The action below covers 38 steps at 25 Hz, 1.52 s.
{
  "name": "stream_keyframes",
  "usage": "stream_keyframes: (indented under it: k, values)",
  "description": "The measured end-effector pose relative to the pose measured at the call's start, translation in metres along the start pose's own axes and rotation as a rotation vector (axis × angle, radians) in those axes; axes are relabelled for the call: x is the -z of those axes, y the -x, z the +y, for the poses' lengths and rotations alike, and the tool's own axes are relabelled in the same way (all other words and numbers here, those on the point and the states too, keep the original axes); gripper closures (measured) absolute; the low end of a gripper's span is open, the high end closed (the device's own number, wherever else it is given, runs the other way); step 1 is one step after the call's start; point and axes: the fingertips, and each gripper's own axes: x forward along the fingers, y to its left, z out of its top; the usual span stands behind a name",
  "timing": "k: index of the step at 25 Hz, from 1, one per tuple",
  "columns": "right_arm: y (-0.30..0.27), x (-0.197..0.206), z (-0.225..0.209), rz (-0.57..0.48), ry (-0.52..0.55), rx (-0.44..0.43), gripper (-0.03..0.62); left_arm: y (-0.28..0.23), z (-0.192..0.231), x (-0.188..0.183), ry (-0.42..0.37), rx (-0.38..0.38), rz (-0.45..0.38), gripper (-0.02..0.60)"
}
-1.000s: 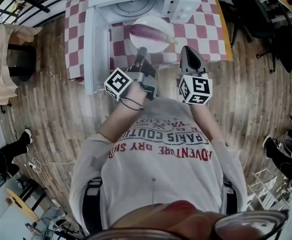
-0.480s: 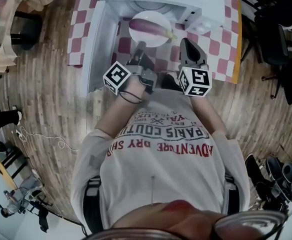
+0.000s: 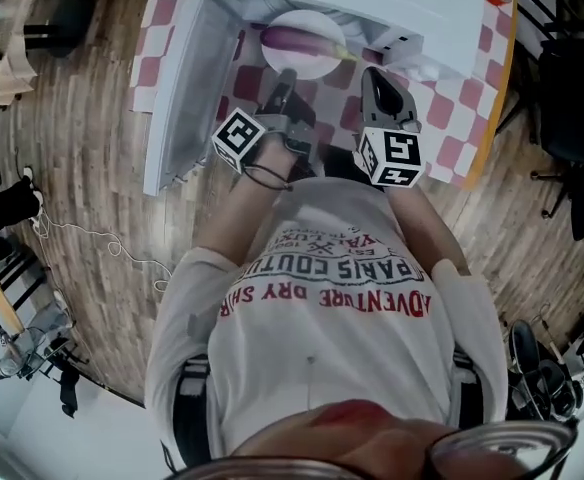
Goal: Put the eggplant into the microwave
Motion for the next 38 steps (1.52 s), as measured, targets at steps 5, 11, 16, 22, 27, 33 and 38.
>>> stream_keyframes:
  k: [5,11,16,22,27,33,38]
  values:
    - [-0.025,0.011,-0.009,0.030,-0.028,0.000,0.569,-0.030,0.010,-0.013,-0.024,-0.022,-0.009,0.554]
    - [-0.043,0.022,-0.008,0.061,-0.054,-0.002,0.569,-0.061,0.018,-0.027,-0.042,-0.038,-0.014,0.554]
    - [-0.051,0.025,-0.003,0.070,-0.059,-0.012,0.569,-0.081,0.025,-0.033,-0.040,-0.052,-0.023,0.554]
    - [-0.050,0.033,-0.001,0.085,-0.069,-0.015,0.569,-0.099,0.033,-0.035,-0.062,-0.062,-0.026,0.554]
    - [-0.050,0.038,-0.001,0.098,-0.072,-0.015,0.569,-0.110,0.032,-0.033,-0.025,-0.079,-0.030,0.554]
    - [-0.051,0.036,-0.002,0.095,-0.070,-0.017,0.569,-0.122,0.034,-0.030,-0.030,-0.101,-0.028,0.553]
    - [-0.053,0.033,-0.002,0.091,-0.070,-0.019,0.569,-0.126,0.037,-0.032,-0.043,-0.115,-0.032,0.552]
